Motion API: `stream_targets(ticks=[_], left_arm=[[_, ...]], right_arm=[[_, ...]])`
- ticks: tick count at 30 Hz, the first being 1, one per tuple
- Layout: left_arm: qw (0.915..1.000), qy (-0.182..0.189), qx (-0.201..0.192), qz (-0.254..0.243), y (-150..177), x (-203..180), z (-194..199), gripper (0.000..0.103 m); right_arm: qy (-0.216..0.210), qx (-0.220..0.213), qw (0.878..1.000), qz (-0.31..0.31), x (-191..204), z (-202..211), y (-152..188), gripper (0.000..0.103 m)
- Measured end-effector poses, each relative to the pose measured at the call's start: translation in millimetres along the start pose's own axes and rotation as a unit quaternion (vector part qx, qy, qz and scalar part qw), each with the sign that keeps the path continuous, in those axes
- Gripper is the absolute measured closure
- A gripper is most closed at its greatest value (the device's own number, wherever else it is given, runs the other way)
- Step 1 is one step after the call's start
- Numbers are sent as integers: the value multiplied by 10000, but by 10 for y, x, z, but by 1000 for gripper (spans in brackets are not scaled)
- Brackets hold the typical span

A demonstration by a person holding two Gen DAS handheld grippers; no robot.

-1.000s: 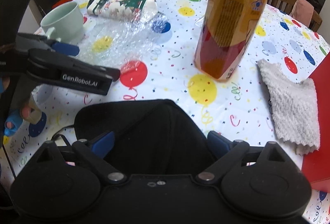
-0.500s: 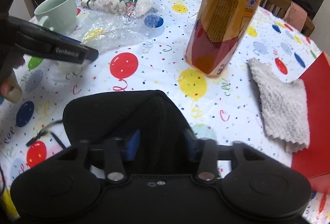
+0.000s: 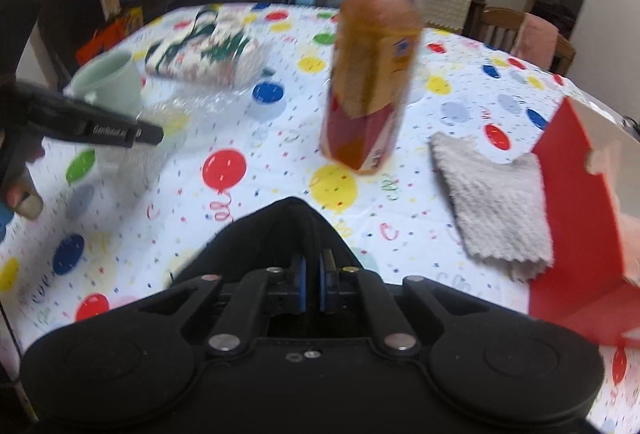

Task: Organize soft objects
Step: 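Grasp the bubble wrap with the left gripper while the right gripper grasps the black mask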

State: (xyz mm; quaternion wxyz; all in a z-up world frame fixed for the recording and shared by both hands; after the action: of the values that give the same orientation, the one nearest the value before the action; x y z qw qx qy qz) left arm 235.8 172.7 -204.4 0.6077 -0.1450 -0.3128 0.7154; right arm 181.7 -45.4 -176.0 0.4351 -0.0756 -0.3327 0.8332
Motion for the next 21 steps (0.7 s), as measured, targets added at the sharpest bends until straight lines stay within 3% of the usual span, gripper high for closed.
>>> stream_targets(ticks=[8,21], left_arm=[[9995,261,-149,39,-87,2,367,93],[9952,892,-389,-26,-302,-316,942,93]], right_arm=[[15,-697,9958,-602,-208,560,-65,99],[173,-1452,9850,-917,-540,1202,-204,99]])
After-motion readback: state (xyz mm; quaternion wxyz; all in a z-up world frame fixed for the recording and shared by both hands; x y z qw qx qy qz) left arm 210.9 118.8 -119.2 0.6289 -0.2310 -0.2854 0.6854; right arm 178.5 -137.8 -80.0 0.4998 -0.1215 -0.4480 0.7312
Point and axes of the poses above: each gripper's, at about its wrist camera, not at the fingertips, and z roughly against the way its jaws point, x to its left, y to its underside, the point moved 3 cm from there along -z, roughly the way its jaws point, and after that the axes turned 15 degrees about -y, right-handed, at the moved point
